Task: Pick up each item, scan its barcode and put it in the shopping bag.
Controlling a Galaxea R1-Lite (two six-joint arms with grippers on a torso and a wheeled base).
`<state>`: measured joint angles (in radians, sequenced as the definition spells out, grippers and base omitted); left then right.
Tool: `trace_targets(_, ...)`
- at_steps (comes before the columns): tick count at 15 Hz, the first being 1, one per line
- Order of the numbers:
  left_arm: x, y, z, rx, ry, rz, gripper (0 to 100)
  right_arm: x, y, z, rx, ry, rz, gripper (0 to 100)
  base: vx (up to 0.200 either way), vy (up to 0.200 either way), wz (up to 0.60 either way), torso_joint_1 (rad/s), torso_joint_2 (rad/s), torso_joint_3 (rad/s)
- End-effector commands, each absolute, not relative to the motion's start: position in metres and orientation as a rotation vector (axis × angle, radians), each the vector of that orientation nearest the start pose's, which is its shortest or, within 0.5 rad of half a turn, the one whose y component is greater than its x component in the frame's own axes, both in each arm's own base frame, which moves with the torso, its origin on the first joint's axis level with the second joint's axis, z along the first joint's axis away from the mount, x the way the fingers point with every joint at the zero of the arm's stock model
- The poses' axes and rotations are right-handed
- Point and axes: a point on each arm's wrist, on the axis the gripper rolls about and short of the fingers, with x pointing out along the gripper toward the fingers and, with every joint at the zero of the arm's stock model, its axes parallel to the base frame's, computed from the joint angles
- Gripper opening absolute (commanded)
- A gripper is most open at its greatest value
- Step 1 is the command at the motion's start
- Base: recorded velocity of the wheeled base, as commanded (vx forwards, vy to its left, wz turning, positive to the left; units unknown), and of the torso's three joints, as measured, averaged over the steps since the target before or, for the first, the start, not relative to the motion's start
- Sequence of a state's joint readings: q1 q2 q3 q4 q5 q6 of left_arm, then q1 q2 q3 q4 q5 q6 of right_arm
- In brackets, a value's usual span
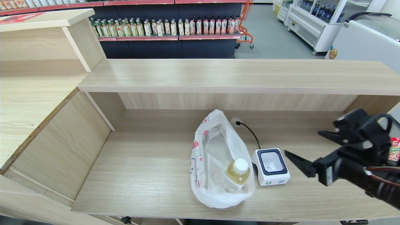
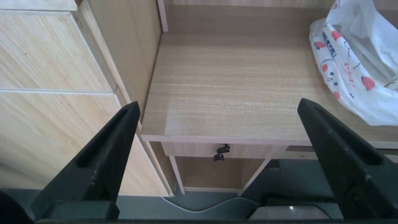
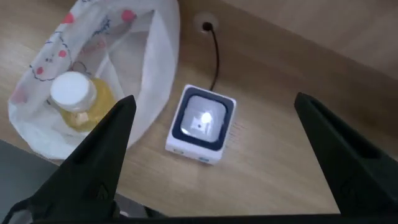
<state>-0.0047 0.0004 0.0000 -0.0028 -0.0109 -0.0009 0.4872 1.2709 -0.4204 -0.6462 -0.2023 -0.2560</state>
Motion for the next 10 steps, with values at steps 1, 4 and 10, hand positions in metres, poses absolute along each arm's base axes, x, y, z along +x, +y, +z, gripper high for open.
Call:
trace_targets(1,-0.023,0.0,0.076,-0.002,-0.003,-0.015,100,0.118,0.041,0.211,-0.146,0.115,0.166,100,0.0,0.0,0.0,0.0,0.0,0.0)
trace_targets(4,-0.023,0.0,0.076,-0.002,-0.002,-0.015,100,0.09,0.031,0.195,-0.034,0.211,0.201,100,0.0,0.0,0.0,0.0,0.0,0.0)
trace_targets(10,-0.023,0.0,0.076,0.005,-0.003,-0.015,100,0.096,0.018,0.187,0.015,0.263,0.124,100,0.0,0.0,0.0,0.0,0.0,0.0)
